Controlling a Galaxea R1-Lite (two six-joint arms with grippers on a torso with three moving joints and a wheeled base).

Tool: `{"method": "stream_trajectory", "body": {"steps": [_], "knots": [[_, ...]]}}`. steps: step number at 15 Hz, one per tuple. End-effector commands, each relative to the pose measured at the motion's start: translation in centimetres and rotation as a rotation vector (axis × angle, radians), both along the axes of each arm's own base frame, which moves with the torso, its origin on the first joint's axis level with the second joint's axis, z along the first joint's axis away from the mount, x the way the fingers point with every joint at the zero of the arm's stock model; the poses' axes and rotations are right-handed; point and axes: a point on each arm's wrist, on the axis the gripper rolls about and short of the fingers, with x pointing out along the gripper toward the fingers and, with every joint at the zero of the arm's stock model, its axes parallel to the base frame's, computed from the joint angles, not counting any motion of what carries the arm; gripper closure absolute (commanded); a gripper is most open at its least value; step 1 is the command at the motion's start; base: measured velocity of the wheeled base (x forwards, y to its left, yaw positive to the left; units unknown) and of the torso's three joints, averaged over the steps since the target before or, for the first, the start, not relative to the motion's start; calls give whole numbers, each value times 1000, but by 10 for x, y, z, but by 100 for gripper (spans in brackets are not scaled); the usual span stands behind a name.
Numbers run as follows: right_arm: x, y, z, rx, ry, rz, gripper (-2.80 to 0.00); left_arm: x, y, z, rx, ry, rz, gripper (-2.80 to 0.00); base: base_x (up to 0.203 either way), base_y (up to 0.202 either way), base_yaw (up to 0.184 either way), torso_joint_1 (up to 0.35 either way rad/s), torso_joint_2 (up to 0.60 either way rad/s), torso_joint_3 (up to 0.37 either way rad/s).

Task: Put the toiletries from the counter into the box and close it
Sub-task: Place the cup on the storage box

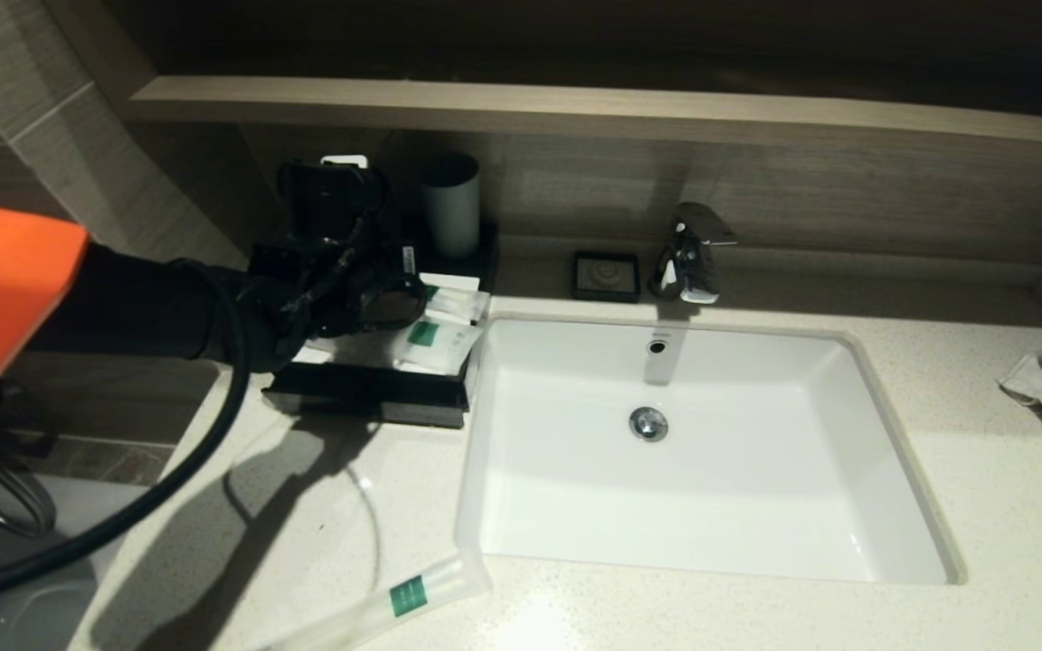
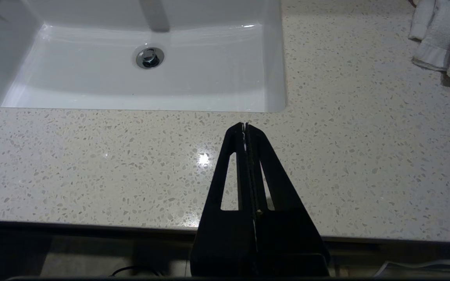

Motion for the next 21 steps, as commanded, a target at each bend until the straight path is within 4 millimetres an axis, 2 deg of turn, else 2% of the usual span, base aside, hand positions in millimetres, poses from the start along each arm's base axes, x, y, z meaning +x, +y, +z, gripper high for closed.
{"method": "stream_trajectory", "body": {"steps": [1, 21], "knots": [[0, 0, 0, 0, 2, 0, 0, 2, 0, -1, -4, -8, 4, 0, 0, 0, 0, 0, 0, 0], [0, 0, 0, 0, 3, 0, 0, 11, 0, -7, 9, -23, 12, 0, 0, 0, 0, 0, 0, 0]]}}
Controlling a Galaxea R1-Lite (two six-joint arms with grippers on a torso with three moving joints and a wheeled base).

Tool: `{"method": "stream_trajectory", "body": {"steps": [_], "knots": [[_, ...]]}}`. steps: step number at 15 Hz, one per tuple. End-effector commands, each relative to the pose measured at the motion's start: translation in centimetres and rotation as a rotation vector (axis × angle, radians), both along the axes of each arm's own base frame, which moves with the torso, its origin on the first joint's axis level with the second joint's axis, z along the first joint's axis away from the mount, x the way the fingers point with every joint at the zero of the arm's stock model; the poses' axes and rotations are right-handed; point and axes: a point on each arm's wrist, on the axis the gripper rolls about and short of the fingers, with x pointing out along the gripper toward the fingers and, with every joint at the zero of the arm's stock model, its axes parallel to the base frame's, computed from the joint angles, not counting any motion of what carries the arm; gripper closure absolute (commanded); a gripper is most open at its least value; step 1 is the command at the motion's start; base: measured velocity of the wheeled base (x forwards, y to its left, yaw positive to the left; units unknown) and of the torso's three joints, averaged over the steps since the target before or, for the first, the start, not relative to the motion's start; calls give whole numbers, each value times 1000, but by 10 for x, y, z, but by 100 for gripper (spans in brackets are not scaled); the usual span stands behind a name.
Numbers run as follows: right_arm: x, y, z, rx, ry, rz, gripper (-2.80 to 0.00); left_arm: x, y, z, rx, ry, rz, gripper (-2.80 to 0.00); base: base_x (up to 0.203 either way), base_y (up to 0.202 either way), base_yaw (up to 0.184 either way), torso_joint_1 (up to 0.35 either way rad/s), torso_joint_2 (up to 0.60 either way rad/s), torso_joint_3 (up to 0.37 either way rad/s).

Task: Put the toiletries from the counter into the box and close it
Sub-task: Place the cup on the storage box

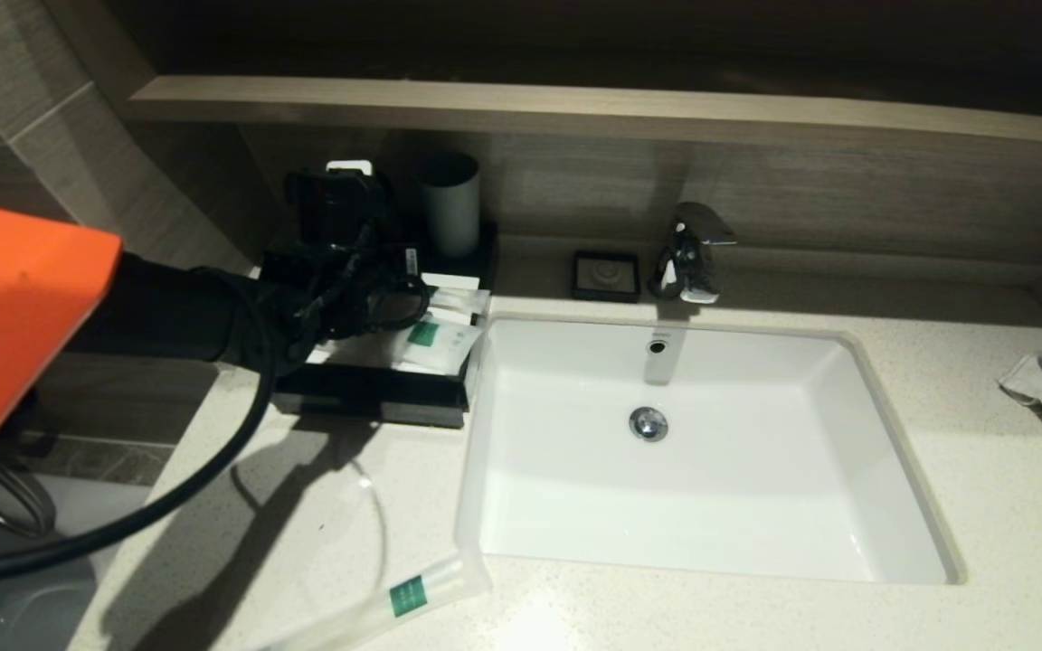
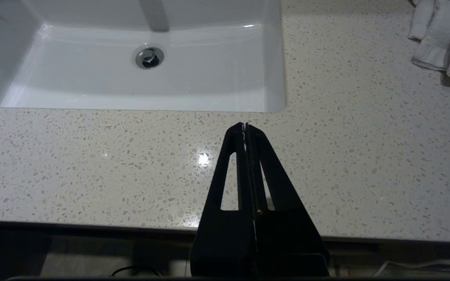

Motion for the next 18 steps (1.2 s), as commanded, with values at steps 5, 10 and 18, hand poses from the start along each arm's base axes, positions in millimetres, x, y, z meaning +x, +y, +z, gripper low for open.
{"method": "stream_trajectory", "body": {"steps": [5, 10, 18], "knots": [[0, 0, 0, 0, 2, 0, 0, 1, 0, 0, -5, -8, 5, -280, 0, 0, 0, 0, 0, 0], [0, 0, 0, 0, 2, 0, 0, 2, 0, 0, -1, -17, 4, -280, 0, 0, 0, 0, 0, 0], [0, 0, 0, 0, 2, 0, 0, -2, 2, 9, -9, -43, 4, -280, 0, 0, 0, 0, 0, 0]]}}
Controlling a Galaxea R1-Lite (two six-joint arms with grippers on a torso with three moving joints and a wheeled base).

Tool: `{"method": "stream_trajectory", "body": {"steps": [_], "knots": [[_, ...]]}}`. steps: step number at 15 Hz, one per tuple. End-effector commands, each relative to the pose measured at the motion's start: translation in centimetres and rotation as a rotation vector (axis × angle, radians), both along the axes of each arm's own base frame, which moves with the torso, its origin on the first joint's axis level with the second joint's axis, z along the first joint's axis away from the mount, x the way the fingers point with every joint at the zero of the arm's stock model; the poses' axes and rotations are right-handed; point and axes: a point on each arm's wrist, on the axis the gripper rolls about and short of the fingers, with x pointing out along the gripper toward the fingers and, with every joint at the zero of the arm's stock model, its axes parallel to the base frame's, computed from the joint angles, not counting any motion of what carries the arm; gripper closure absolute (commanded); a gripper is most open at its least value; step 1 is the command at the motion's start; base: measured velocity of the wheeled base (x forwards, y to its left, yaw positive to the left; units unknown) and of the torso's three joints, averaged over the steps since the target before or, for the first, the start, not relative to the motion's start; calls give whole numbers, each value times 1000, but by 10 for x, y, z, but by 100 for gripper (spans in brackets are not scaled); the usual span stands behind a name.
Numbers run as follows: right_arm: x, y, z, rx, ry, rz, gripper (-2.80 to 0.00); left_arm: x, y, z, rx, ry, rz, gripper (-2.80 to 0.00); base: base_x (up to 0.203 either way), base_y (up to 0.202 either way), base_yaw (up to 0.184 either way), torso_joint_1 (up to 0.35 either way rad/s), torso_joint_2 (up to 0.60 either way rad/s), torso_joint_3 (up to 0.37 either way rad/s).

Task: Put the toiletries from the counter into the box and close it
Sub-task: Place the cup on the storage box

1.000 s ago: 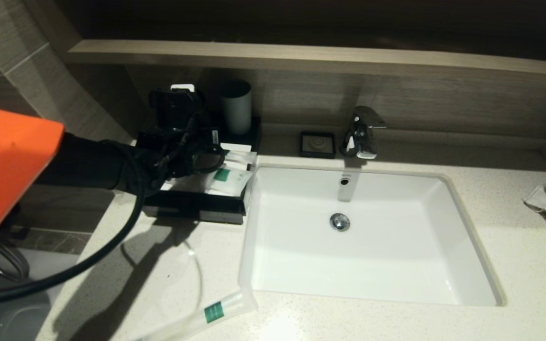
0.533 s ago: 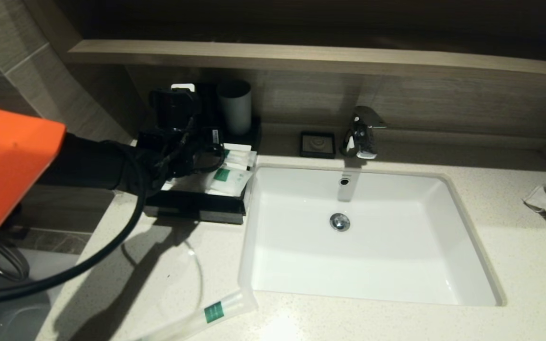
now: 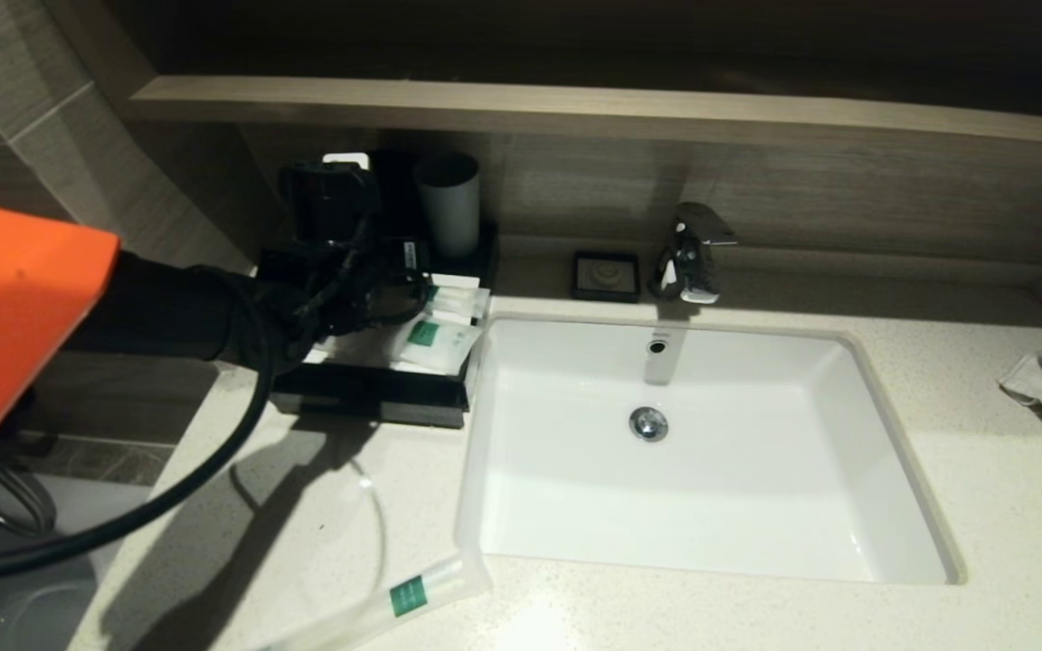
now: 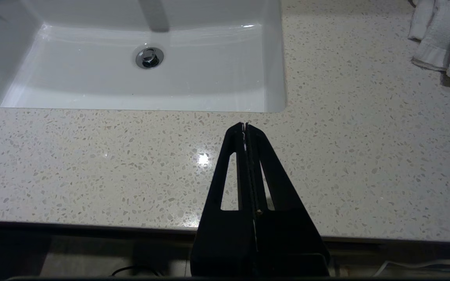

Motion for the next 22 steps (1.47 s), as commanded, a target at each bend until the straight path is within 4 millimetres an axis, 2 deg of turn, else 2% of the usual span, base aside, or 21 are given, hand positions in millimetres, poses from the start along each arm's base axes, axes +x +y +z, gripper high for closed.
{"method": "stream_trajectory", "body": {"steps": [1, 5, 15, 22], "knots": [[0, 0, 0, 0, 2, 0, 0, -3, 1, 6, -8, -16, 3, -280, 0, 0, 0, 0, 0, 0], [0, 0, 0, 0, 2, 0, 0, -6, 3, 11, -12, -26, 4, -280, 0, 0, 0, 0, 0, 0], [0, 0, 0, 0, 2, 0, 0, -5, 3, 8, -10, -14, 5, -280, 0, 0, 0, 0, 0, 0], [0, 0, 0, 0, 2, 0, 0, 3, 14, 2, 28, 7, 26, -280, 0, 0, 0, 0, 0, 0]]}}
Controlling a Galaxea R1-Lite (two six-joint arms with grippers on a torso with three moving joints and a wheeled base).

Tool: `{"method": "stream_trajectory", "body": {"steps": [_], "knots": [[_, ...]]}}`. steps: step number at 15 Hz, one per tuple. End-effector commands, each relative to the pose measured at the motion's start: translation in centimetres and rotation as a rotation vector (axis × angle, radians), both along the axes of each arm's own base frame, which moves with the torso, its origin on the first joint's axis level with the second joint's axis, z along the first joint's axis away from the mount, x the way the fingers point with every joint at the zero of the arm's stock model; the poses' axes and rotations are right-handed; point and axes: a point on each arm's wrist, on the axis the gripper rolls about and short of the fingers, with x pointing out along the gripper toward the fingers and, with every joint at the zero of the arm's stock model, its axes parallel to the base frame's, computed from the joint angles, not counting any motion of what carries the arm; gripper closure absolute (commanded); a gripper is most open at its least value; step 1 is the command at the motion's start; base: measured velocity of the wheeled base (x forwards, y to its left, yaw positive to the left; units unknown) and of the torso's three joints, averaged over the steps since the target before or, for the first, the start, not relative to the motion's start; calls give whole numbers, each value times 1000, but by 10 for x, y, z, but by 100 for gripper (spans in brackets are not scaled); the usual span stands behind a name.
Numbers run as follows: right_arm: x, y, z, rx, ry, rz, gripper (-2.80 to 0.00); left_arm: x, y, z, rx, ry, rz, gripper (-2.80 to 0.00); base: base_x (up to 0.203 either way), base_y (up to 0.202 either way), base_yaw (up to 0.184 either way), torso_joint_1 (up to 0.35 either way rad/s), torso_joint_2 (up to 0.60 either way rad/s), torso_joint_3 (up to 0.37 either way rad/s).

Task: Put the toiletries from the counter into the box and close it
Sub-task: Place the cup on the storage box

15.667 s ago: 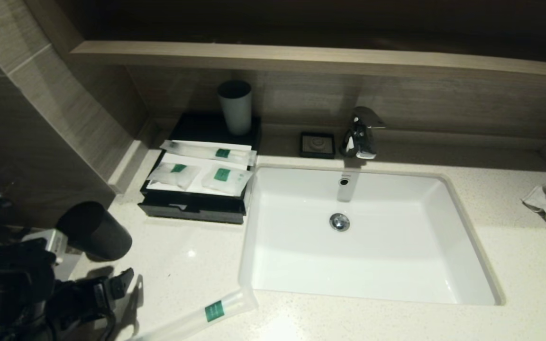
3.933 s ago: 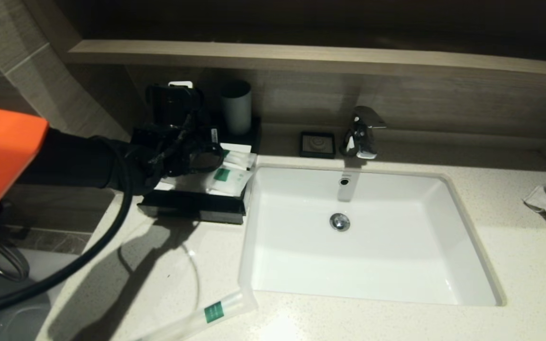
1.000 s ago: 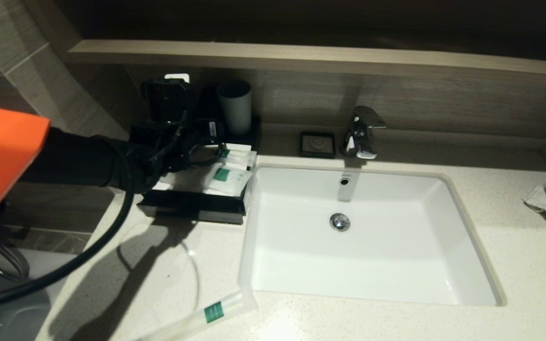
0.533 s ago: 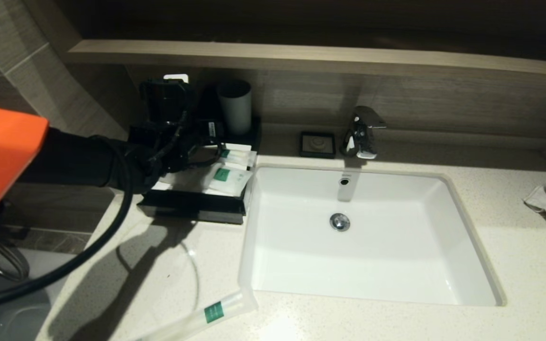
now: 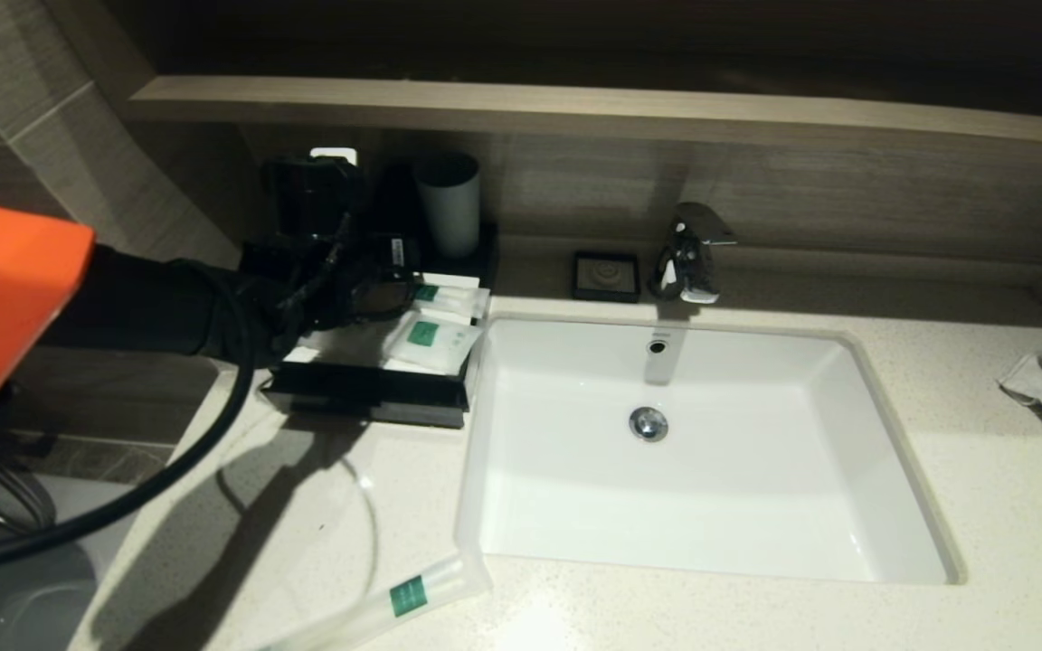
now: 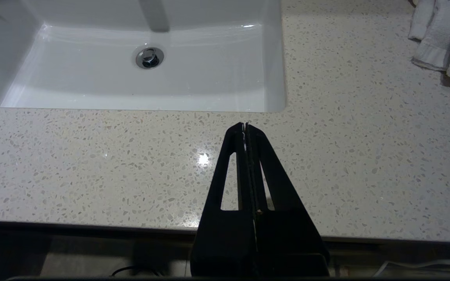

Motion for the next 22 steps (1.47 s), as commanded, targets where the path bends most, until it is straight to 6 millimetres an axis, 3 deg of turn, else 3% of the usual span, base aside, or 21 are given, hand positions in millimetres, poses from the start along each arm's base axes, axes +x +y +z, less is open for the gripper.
{"method": "stream_trajectory", "body": {"steps": [1, 16, 17, 18, 22], "knots": [[0, 0, 0, 1, 2, 0, 0, 4, 2, -3, 10, 3, 2, -280, 0, 0, 0, 0, 0, 0], [0, 0, 0, 1, 2, 0, 0, 7, 0, -6, 5, 3, -105, -280, 0, 0, 0, 0, 0, 0], [0, 0, 0, 1, 2, 0, 0, 7, 0, -6, 5, 4, -116, -162, 0, 0, 0, 0, 0, 0], [0, 0, 0, 1, 2, 0, 0, 7, 0, -6, 4, 3, -122, 0, 0, 0, 0, 0, 0, 0], [0, 0, 0, 1, 0, 0, 0, 7, 0, -6, 3, 2, -127, 0, 0, 0, 0, 0, 0, 0]]}}
